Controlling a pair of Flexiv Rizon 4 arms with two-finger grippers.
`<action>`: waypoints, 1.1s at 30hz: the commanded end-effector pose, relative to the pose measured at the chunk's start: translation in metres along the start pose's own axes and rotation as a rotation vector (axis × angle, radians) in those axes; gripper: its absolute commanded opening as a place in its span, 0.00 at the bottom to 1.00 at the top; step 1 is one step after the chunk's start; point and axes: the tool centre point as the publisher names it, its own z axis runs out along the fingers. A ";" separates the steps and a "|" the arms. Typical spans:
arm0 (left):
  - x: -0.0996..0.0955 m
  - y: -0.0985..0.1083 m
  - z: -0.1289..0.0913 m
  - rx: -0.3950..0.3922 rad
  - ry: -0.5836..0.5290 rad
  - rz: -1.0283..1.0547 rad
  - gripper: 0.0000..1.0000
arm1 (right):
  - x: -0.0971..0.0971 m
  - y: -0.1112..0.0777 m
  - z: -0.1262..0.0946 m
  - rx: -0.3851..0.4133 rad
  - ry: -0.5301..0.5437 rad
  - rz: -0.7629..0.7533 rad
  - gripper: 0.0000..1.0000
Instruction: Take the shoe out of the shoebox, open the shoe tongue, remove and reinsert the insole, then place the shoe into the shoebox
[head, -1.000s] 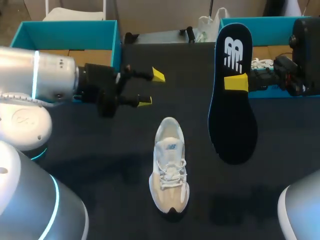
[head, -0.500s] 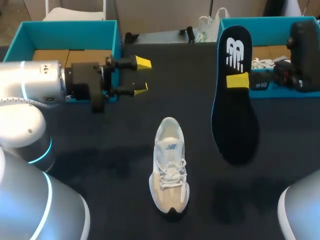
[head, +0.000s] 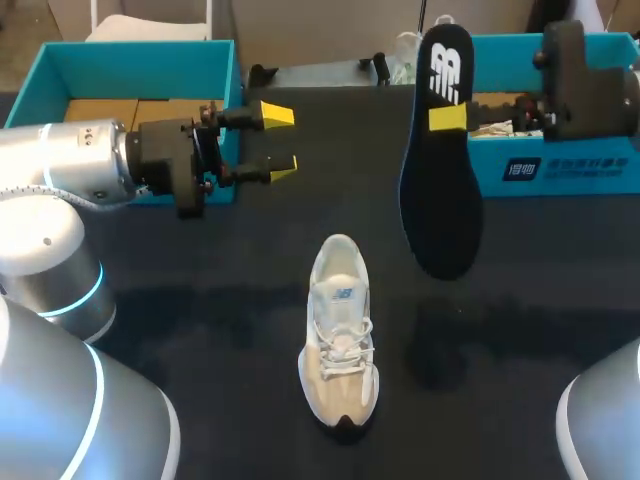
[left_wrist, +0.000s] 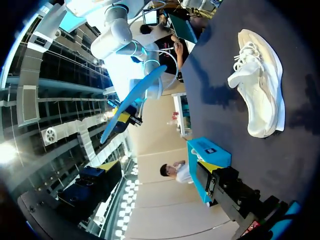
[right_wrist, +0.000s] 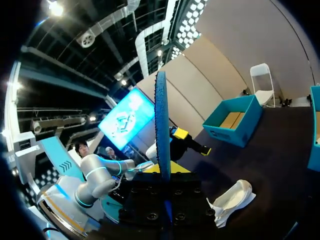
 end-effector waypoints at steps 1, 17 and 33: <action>0.001 0.002 0.002 0.002 0.000 0.002 1.00 | -0.009 0.015 0.007 0.038 0.012 0.002 0.00; 0.001 0.002 0.002 0.002 0.000 0.002 1.00 | -0.086 0.052 0.041 0.059 0.003 0.392 0.00; 0.001 0.002 0.002 0.002 0.000 0.002 1.00 | -0.113 0.049 0.080 0.102 0.080 0.575 0.00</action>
